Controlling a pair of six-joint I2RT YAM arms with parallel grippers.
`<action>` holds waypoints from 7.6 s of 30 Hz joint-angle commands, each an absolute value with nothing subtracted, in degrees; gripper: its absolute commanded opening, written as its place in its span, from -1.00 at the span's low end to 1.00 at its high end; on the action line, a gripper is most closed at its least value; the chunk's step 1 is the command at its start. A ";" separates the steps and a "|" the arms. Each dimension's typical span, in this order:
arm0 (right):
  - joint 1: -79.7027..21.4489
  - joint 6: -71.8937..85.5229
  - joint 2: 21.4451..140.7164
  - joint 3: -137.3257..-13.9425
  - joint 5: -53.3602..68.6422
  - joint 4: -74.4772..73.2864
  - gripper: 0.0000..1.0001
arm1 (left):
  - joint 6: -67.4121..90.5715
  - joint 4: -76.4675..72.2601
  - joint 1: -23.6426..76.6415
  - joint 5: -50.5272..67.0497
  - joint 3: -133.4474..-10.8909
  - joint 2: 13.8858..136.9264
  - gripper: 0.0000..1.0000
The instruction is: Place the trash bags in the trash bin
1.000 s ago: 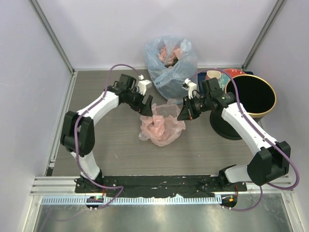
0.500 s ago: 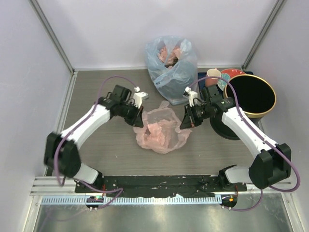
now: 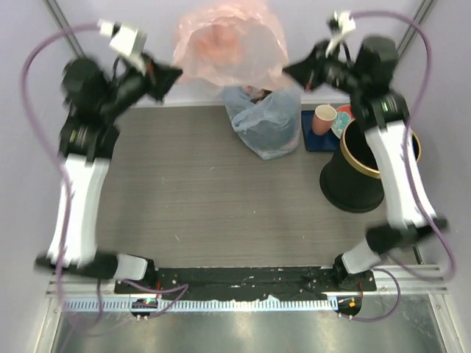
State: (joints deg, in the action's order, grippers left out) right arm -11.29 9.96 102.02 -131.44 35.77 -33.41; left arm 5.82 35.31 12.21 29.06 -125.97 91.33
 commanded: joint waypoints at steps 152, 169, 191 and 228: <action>-42.17 -18.63 87.17 -101.41 25.32 -79.54 -0.99 | 25.31 22.59 8.00 36.38 -61.88 52.21 -1.00; -54.58 -16.17 93.08 -116.44 2.64 -84.28 -0.72 | 26.37 20.74 6.15 37.97 -60.56 52.47 -1.00; -7.67 -30.22 80.87 -104.10 10.89 -83.34 -0.99 | 26.01 20.75 6.06 38.67 -62.66 53.09 -1.00; 10.37 -39.12 65.21 -79.60 28.02 -69.06 0.47 | 57.26 -13.05 5.89 58.53 -84.27 59.84 -1.00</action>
State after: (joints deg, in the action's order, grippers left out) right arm 10.26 -41.23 67.66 -67.57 20.14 -63.20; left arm 42.57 7.53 6.17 53.80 -79.55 57.47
